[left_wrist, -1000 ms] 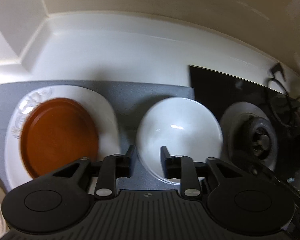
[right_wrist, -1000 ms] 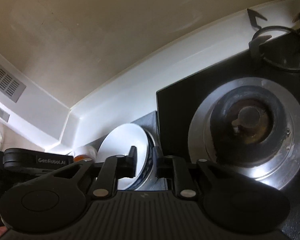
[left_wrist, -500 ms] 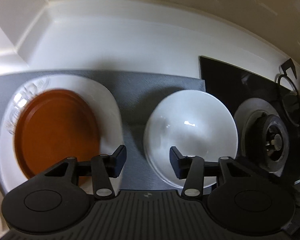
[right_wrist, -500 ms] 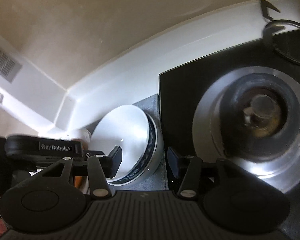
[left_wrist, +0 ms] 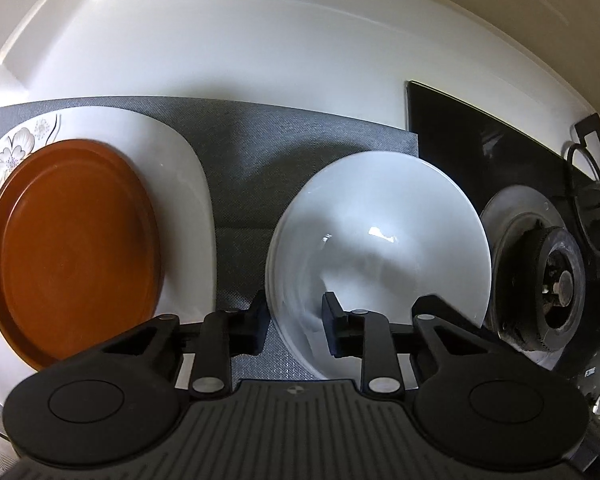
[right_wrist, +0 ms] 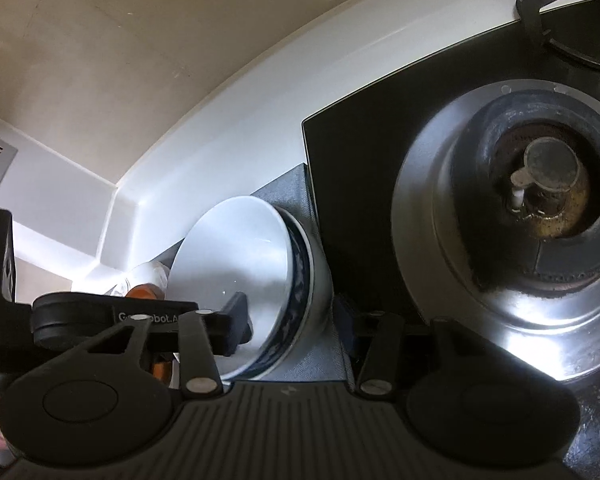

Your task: Organize plates and bowls

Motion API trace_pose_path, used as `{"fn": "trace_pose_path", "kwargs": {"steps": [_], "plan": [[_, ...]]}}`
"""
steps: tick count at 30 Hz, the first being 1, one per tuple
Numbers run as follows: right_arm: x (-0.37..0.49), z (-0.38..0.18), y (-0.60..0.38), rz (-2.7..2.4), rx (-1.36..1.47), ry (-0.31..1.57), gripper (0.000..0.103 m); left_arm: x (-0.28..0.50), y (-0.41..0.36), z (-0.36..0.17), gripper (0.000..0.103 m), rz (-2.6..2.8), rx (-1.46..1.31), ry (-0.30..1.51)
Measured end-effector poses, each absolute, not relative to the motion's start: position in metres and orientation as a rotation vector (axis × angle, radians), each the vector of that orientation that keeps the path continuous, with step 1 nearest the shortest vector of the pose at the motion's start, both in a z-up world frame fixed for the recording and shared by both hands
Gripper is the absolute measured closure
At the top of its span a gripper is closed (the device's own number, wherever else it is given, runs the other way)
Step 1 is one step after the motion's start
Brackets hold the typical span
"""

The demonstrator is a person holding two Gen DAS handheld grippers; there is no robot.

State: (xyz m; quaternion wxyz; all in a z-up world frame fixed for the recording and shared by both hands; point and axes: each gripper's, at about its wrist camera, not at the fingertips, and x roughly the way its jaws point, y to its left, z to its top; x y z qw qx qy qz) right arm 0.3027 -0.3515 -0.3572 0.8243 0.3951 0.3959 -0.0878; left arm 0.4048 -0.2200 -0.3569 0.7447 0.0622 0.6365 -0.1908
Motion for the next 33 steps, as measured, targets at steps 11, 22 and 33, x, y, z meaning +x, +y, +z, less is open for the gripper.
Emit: {"fn": "trace_pose_path", "kwargs": {"steps": [11, 22, 33], "plan": [[0.314, -0.37, -0.347, -0.226, 0.785, 0.884, 0.075, 0.4, -0.225, -0.357, 0.075, -0.424, 0.177, 1.388], [0.305, -0.335, -0.344, -0.152, 0.775, 0.904, 0.078, 0.379, -0.208, -0.317, 0.075, -0.401, 0.155, 1.325], [0.325, -0.258, -0.285, 0.012, 0.669, 0.918, 0.076, 0.363, -0.129, -0.241, 0.074, -0.315, 0.048, 1.224]]}}
